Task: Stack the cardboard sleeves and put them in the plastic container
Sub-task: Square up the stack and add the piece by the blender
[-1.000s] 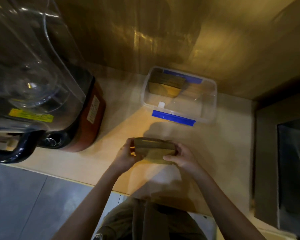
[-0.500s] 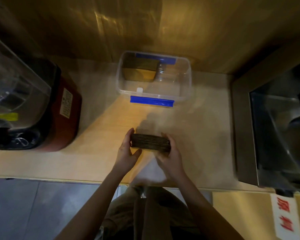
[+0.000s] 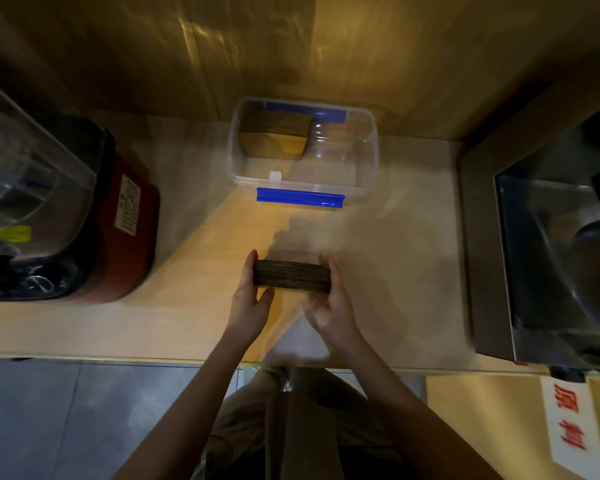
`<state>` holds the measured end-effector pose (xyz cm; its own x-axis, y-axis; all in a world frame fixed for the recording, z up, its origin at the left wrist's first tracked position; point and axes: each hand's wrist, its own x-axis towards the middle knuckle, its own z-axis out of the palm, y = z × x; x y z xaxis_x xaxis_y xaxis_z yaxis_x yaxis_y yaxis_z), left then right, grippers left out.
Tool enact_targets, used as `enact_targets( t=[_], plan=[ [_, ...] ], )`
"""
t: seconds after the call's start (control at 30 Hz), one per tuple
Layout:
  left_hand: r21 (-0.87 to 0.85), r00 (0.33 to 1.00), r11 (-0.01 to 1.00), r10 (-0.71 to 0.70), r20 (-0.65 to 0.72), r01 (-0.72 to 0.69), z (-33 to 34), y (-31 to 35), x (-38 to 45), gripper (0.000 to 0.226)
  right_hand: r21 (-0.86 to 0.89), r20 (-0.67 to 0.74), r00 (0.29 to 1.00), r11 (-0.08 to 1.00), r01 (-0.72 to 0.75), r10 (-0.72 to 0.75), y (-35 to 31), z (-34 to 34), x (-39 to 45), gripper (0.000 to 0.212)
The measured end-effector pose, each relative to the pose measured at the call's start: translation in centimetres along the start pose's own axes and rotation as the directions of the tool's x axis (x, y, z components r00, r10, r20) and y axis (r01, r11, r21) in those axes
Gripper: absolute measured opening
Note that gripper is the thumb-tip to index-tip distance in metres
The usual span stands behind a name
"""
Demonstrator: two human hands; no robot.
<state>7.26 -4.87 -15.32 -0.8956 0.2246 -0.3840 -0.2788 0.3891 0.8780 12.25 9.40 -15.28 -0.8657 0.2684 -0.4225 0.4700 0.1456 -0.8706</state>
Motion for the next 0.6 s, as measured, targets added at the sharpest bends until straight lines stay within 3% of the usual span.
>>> enact_targets(
  t=[0.27, 0.6],
  plan=[
    [0.016, 1.0, 1.0, -0.007, 0.028, 0.006, -0.3, -0.4, -0.1, 0.068, -0.02, 0.043, 0.999, 0.999, -0.027, 0.028, 0.5, 0.2, 0.3, 0.079],
    [0.231, 0.995, 0.971, 0.042, 0.091, -0.062, -2.2, -0.6, 0.8, 0.053, -0.209, 0.095, 0.995, 0.977, 0.045, -0.025, 0.2, -1.6, 0.5, 0.051]
  ],
)
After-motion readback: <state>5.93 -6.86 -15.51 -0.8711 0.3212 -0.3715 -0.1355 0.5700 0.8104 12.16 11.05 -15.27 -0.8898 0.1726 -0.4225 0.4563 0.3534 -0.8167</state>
